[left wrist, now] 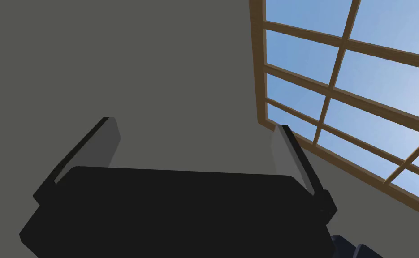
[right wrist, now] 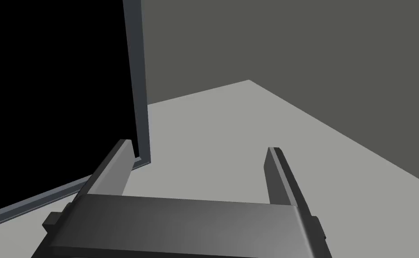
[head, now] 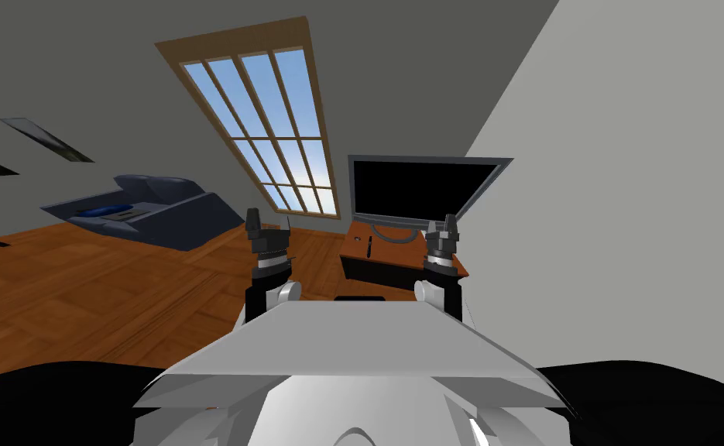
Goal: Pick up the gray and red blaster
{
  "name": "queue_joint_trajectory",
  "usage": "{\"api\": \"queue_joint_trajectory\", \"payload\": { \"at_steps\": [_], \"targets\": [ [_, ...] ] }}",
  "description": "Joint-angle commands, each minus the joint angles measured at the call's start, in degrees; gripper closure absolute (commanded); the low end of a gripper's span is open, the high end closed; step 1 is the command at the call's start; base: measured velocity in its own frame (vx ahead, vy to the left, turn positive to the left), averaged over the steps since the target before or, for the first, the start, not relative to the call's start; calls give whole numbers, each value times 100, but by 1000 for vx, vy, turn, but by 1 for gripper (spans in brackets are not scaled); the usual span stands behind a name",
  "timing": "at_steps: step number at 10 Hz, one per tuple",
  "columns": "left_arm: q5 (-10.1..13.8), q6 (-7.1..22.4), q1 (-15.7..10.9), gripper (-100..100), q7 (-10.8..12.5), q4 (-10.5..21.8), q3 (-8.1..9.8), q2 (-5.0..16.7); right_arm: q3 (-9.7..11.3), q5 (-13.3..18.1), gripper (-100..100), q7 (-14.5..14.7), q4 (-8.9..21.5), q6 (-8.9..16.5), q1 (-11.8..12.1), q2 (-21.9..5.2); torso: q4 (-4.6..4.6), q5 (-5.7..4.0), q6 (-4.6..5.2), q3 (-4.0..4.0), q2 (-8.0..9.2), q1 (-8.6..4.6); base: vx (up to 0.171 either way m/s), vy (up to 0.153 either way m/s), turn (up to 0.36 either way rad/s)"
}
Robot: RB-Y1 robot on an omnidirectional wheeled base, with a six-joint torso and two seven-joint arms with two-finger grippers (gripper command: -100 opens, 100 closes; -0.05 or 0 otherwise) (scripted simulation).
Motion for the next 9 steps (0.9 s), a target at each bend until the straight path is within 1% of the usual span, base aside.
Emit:
{"api": "queue_joint_trajectory", "payload": {
  "at_steps": [1, 3, 6, 7, 8, 9],
  "targets": [
    [0, 0, 0, 0, 0, 0, 0, 0, -23, -3, -100, 83, -8, 86, -14, -162, 0, 0, 0, 0, 0, 0, -6, 4, 60],
    [0, 0, 0, 0, 0, 0, 0, 0, -79, -10, -100, 276, -19, 289, -43, -407, 1, 0, -2, 2, 4, 0, -15, 3, 108],
    [0, 0, -1, 0, 0, 0, 0, 0, -222, -25, -100, 733, -21, 775, -115, -726, 2, 0, -2, 5, 9, 0, -26, 6, 174],
    [0, 0, -1, 0, 0, 0, 0, 0, -285, -32, -100, 904, -14, 928, -146, -811, 2, 0, -3, 5, 9, 0, -28, 4, 207],
    [0, 0, -1, 0, 0, 0, 0, 0, -285, -32, -100, 921, -14, 991, -146, -811, 2, 0, -1, 6, 10, 0, -19, 2, 46],
    [0, 0, 0, 0, 0, 0, 0, 0, -353, -39, -100, 1124, -2, 1205, -179, -887, 2, 0, 1, 5, 8, -1, -18, 9, 159]
  ]
}}
